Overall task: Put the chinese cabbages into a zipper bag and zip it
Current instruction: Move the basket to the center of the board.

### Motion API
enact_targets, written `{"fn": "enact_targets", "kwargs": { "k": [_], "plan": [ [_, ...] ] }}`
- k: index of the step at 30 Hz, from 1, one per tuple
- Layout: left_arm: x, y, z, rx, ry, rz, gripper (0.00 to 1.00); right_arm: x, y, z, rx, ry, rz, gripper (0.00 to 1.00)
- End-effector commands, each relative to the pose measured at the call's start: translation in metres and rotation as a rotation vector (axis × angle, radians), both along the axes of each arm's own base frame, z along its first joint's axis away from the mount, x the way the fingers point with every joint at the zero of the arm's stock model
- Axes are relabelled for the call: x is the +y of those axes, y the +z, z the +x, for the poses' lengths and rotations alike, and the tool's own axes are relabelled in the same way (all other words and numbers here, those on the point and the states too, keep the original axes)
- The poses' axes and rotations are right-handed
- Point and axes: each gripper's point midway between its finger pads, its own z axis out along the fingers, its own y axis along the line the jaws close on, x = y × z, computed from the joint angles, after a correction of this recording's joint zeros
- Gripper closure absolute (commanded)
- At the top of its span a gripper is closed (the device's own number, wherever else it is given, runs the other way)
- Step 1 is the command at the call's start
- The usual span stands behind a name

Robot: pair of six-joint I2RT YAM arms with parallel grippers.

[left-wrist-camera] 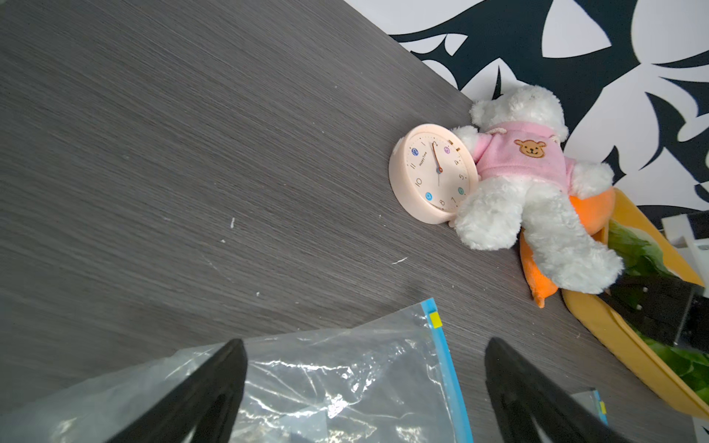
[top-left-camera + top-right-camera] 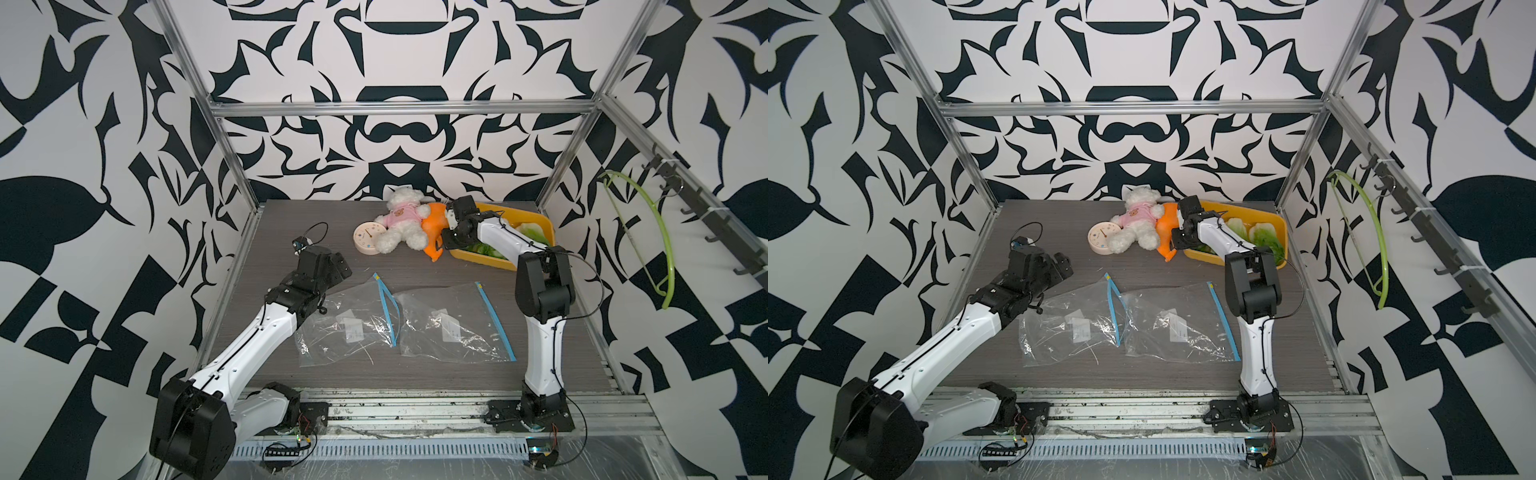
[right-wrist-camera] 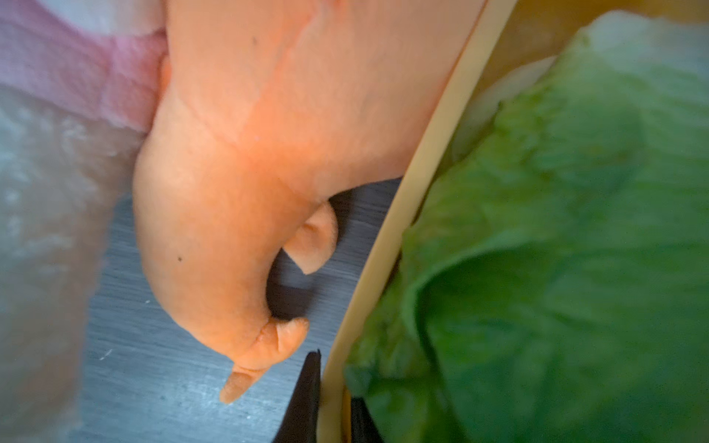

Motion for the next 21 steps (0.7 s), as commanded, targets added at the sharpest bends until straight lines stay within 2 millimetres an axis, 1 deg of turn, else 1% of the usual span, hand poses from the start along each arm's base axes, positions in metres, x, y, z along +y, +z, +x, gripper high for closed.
{"fn": "enact_targets", "kwargs": {
  "k": [1, 3, 6, 9, 11, 13, 17, 19, 21],
  "plan": [
    [0.015, 0.018, -0.001, -0.013, 0.032, 0.05, 0.01, 0.067, 0.013, -0.026, 0.009, 0.189, 0.14, 0.92],
    [0.02, 0.019, -0.003, -0.003, 0.04, 0.059, 0.01, 0.085, 0.017, -0.031, -0.006, 0.207, 0.146, 0.92],
    [0.02, 0.025, -0.003, -0.007, 0.036, 0.054, 0.01, 0.105, 0.021, -0.037, -0.023, 0.213, 0.162, 0.92],
    [0.017, 0.027, -0.003, -0.008, 0.021, 0.045, 0.01, 0.121, 0.023, -0.04, -0.033, 0.231, 0.178, 0.9],
    [0.014, 0.029, -0.003, -0.006, 0.011, 0.037, 0.01, 0.127, 0.021, -0.044, -0.029, 0.254, 0.161, 0.9],
    [0.01, 0.03, -0.003, 0.0, -0.007, 0.022, 0.01, 0.13, 0.023, -0.05, -0.035, 0.271, 0.16, 0.88],
    [0.006, 0.028, -0.003, 0.012, -0.024, 0.009, 0.01, 0.122, 0.034, -0.05, -0.068, 0.253, 0.134, 0.8],
    [0.003, 0.028, -0.002, 0.014, -0.031, 0.003, 0.01, 0.119, 0.04, -0.05, -0.083, 0.248, 0.123, 0.71],
    [0.001, 0.029, -0.002, 0.021, -0.039, -0.003, 0.01, 0.116, 0.047, -0.05, -0.097, 0.24, 0.121, 0.65]
  ]
}}
